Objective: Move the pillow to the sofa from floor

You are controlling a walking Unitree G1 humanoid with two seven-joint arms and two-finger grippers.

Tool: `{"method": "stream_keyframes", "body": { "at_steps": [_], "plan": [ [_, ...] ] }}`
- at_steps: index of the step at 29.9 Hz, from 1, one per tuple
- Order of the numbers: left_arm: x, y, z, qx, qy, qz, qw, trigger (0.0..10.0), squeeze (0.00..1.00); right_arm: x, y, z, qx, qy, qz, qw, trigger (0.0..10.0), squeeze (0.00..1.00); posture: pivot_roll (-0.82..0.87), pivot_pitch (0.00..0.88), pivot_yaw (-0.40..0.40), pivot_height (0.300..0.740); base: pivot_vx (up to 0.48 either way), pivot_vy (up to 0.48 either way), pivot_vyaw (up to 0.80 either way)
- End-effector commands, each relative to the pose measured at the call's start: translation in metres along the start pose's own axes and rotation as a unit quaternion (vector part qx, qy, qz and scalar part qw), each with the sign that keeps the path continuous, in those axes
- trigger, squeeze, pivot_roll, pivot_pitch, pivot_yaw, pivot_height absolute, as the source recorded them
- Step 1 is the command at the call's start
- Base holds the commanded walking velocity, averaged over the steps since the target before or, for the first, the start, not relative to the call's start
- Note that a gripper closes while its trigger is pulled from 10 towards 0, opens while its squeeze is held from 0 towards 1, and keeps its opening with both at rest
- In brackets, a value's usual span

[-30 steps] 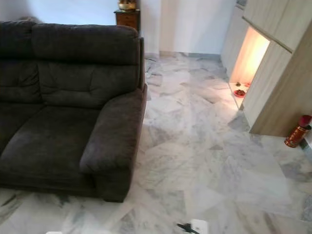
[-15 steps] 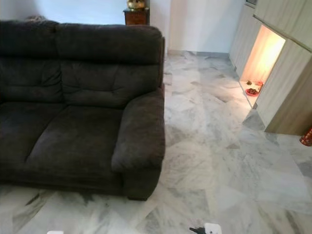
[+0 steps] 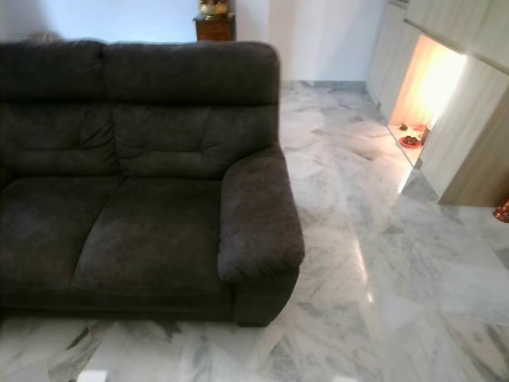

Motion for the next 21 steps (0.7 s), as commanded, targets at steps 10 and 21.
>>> {"method": "stream_keyframes", "body": {
  "at_steps": [10,21],
  "plan": [
    [-0.006,0.001,0.003,-0.005,-0.007,-0.008,1.000,10.0,0.00,0.013,-0.005,-0.013,-0.005,-0.009,0.011,1.000,10.0,0.00,0.00,0.000,0.039,0.740,0.000,0.462,0.32],
    [-0.008,0.001,0.004,-0.007,-0.013,-0.010,1.000,10.0,0.00,0.009,-0.004,-0.009,-0.007,-0.004,0.005,1.000,10.0,0.00,0.00,0.000,0.039,0.740,0.000,0.461,0.00]
  ]
}}
Point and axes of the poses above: a point about 5 cm out from each wrist's last joint towards the gripper, its own y axis pointing back from the gripper into the wrist, its own x axis along the axis of the wrist's last joint, z = x × y, the point moved 1 cm from there along -y, pointing out of the wrist towards the gripper, and after that the axes turned 14 degrees about -y, right-handed, at the moved point
